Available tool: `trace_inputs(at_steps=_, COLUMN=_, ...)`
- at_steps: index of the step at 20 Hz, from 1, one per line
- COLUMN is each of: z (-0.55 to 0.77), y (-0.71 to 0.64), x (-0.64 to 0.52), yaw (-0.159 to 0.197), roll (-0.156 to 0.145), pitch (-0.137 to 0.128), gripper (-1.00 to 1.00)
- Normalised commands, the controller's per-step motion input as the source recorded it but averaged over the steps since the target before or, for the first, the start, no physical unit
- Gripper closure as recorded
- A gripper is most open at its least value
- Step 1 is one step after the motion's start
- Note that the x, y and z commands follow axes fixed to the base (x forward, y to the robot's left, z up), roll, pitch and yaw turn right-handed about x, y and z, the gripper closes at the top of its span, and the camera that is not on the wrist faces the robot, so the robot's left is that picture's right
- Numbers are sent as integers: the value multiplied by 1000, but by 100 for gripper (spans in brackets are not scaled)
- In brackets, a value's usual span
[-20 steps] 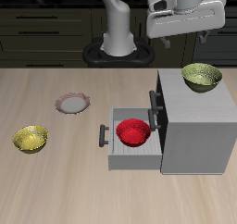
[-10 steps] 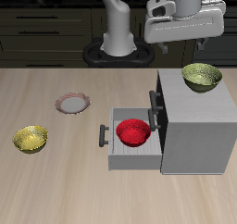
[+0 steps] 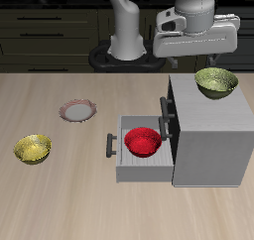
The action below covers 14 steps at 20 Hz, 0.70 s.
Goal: Place the green bowl on the plate
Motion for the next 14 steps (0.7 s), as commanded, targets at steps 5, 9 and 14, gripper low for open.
trace_inputs(at_steps=5, z=-241, y=-51, x=-33, yaw=22, roll=-21, pitch=53, gripper=-100)
trace_inputs(at_steps=9, z=-250, y=-49, x=-32, yaw=33, roll=-39, pitch=22, gripper=-100)
trace_inputs(at_steps=14, z=-178, y=-9, x=-22, yaw=20, roll=-8, pitch=29, gripper=-100)
